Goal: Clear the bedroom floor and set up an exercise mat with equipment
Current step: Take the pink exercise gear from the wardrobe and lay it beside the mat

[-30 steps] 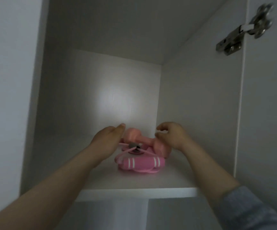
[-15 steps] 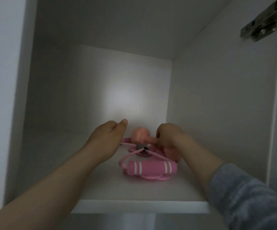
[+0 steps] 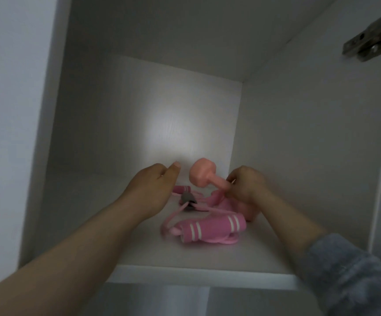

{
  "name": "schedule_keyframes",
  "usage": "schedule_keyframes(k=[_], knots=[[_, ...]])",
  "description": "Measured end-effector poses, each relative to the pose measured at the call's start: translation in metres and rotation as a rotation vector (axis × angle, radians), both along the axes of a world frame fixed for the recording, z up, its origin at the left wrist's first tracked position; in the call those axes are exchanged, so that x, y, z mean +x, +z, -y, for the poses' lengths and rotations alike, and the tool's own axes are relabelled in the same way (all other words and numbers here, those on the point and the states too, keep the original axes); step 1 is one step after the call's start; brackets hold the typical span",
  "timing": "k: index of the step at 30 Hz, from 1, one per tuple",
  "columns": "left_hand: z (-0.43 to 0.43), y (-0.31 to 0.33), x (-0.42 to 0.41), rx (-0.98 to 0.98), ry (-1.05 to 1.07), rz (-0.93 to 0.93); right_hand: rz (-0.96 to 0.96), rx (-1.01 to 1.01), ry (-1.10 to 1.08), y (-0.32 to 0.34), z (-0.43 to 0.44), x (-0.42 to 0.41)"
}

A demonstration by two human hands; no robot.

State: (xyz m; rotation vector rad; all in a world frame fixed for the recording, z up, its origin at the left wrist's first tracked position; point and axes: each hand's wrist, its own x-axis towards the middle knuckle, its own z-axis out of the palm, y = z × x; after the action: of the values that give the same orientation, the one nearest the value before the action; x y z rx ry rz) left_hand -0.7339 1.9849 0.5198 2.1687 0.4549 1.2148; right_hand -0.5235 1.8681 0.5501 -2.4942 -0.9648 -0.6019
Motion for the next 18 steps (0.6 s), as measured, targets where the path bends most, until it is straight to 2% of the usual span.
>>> schedule_keyframes(k=[11, 14, 18], knots=[[0.000, -0.005, 0.001, 0.026, -0.014, -0.056, -0.179, 0.573, 0.027, -0.018, 0.038, 0.006], [-0.001, -0.004, 0.003, 0.037, -0.020, -0.077, -0.274, 0.674, 0.059, -0.018, 0.041, 0.007], [-0.003, -0.004, 0.005, 0.044, -0.001, -0.095, -0.320, 0.707, 0.073, -0.018, 0.046, 0.004]])
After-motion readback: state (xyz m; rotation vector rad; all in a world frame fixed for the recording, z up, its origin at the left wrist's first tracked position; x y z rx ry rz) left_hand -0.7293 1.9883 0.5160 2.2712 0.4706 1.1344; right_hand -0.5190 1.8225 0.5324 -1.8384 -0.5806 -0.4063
